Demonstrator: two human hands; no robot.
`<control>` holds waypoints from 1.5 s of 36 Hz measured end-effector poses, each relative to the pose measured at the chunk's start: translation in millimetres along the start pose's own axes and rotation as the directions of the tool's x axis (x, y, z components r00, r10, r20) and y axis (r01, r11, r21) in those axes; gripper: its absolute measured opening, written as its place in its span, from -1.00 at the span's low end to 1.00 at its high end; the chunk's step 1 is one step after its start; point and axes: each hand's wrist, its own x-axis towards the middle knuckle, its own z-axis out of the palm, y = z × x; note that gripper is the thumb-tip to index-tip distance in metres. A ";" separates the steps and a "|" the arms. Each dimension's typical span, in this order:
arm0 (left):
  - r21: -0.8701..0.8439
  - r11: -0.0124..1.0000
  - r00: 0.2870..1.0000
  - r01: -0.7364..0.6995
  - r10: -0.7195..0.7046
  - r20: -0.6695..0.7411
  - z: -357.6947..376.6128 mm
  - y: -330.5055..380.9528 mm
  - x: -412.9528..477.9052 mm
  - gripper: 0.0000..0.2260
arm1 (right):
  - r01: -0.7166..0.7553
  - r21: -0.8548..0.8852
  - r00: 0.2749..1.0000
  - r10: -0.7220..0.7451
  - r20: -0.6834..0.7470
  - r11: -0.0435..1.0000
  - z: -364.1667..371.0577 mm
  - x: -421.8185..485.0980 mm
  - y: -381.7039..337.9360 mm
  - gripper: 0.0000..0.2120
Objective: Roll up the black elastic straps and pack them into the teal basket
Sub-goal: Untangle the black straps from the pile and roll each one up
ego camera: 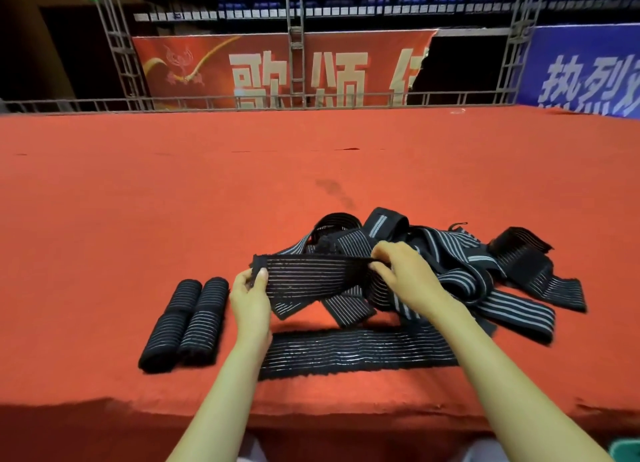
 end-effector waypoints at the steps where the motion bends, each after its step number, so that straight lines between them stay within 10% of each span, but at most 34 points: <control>1: 0.016 1.000 1.000 -0.009 0.009 0.005 -1.5 0.6 0.4 -0.91 | 0.054 -0.022 0.997 -0.055 -0.047 0.998 -4.4 -0.7 -4.3 -0.92; 11: 0.425 0.899 0.988 -0.110 0.053 0.143 -37.0 -6.0 8.2 -0.88 | 0.099 -0.101 0.995 -0.099 0.006 0.990 -12.0 -29.9 -1.4 -0.88; 19: 0.370 0.929 0.986 -0.029 -0.035 0.166 -48.6 -9.0 11.9 -0.90 | 0.076 -0.276 0.908 0.048 0.416 0.958 2.3 -48.5 24.3 -0.71; 29: 0.186 0.976 0.977 0.111 -0.141 0.158 -58.4 -10.1 9.3 -0.58 | 0.179 -0.319 0.940 -0.257 -0.224 0.931 15.9 -63.1 27.8 -0.94; 33: 0.197 0.977 0.977 0.078 -0.114 0.179 -61.5 -12.8 3.3 -0.90 | 0.209 -0.322 0.970 -0.238 -0.052 0.923 34.3 -77.2 30.9 -0.86; 37: 0.392 0.920 0.978 -0.015 -0.068 0.196 -70.5 -26.9 5.8 -0.76 | 0.101 -0.217 0.990 -0.076 0.117 0.971 33.7 -83.3 46.2 -0.69; 50: 0.505 0.863 0.980 0.001 -0.102 0.172 -83.5 -34.2 2.5 -0.79 | -0.160 -0.221 0.976 0.120 -0.181 0.962 -7.6 -88.3 80.4 -0.87; 54: 0.469 0.883 0.984 -0.005 -0.079 0.159 -77.0 -29.2 -5.3 -0.84 | -0.322 -0.070 0.947 0.320 -0.037 0.944 -12.1 -90.6 75.2 -0.88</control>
